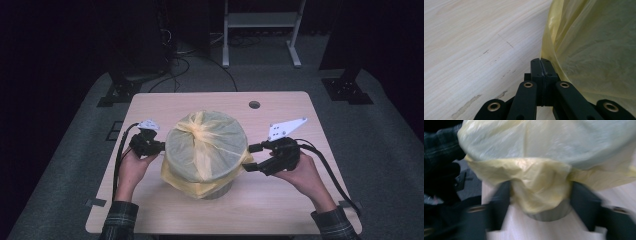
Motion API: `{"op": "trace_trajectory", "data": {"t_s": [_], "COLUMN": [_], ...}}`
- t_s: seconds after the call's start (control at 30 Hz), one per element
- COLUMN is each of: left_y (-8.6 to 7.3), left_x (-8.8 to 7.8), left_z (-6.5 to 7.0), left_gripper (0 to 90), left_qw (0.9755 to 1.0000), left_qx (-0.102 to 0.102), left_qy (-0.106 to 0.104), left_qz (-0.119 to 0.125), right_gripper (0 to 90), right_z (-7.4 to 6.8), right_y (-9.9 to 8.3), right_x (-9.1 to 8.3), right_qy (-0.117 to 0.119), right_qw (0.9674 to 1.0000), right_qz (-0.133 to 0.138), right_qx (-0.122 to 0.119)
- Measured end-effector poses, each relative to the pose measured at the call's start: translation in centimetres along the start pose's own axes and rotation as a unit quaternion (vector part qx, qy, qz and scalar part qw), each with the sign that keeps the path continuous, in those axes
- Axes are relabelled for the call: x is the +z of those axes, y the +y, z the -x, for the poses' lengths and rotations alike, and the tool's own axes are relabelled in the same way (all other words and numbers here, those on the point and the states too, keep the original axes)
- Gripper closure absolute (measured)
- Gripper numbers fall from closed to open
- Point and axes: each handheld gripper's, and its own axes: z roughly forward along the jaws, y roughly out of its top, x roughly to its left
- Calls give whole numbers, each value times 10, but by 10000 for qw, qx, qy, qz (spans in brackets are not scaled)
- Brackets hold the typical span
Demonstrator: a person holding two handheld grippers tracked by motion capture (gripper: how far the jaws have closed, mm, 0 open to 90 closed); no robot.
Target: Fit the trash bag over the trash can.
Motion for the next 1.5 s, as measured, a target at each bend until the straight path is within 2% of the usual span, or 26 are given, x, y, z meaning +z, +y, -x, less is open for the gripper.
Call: {"op": "trace_trajectory", "data": {"t_s": [0.03,0.1,0.17,0.27,0.4,0.57,0.67,0.73,0.77,0.83,0.9,1.0,1.07,1.1,1.13,1.17,1.2,1.23,1.27,1.3,1.33,1.37,1.4,1.47,1.5], "left_y": [0,-1,-1,-1,0,3,5,5,4,3,0,-3,-4,-5,-8,-11,-12,-14,-15,-15,-15,-15,-15,-14,-14], "left_x": [0,0,0,2,6,13,17,20,22,27,32,36,39,42,44,47,50,53,55,55,55,56,56,58,59], "left_z": [1,2,4,6,8,12,12,13,14,13,10,10,9,10,9,9,10,11,11,10,11,10,11,13,14], "left_gripper": [899,899,899,899,899,899,900,900,900,900,900,900,900,900,900,900,900,900,900,899,899,899,899,898,898], "left_qw": [10000,10000,10000,9999,9998,9996,9996,9997,9998,9994,9995,9994,9978,9967,9970,9970,9957,9957,9957,9961,9966,9967,9970,9974,9970], "left_qx": [-3,29,34,48,72,109,138,166,128,145,82,58,223,247,209,157,212,177,183,158,148,143,107,79,140], "left_qy": [-17,-35,-69,-133,-194,-271,-233,-127,-118,-31,-103,-109,15,59,-16,-1,87,66,-30,-132,-169,-210,-287,-389,-452], "left_qz": [4,14,32,39,37,37,-20,-124,-139,-315,-293,-318,-630,-770,-746,-761,-902,-903,-909,-854,-795,-765,-706,-604,-610], "right_gripper": [589,800,874,887,892,894,895,896,897,897,897,898,899,899,899,899,899,899,899,898,896,871,803,637,560], "right_z": [-2,-5,-6,-5,-3,2,6,9,10,13,17,20,22,22,23,23,23,24,24,25,25,25,26,29,31], "right_y": [-2,-5,-8,-15,-27,-42,-50,-55,-57,-62,-68,-73,-74,-75,-77,-79,-81,-83,-85,-88,-89,-89,-89,-88,-87], "right_x": [3,7,8,8,10,21,28,33,35,40,48,55,57,59,62,64,66,68,70,72,72,70,68,63,60], "right_qy": [57,27,-5,18,1,-19,-71,-92,-90,-143,-152,-135,-139,-176,-225,-220,-193,-289,-317,-266,-221,-243,-296,-399,-466], "right_qw": [9999,9996,9993,9989,9979,9946,9923,9909,9904,9886,9862,9852,9842,9825,9806,9800,9789,9757,9740,9736,9749,9759,9771,9792,9798], "right_qz": [-72,-159,-215,-344,-603,-1026,-1231,-1339,-1379,-1500,-1643,-1702,-1752,-1842,-1940,-1968,-2021,-2164,-2235,-2255,-2203,-2155,-2095,-1954,-1893], "right_qx": [-80,-233,-321,-310,-254,-142,-94,-36,11,65,128,184,212,211,182,196,225,202,185,226,217,219,212,375,435]}}
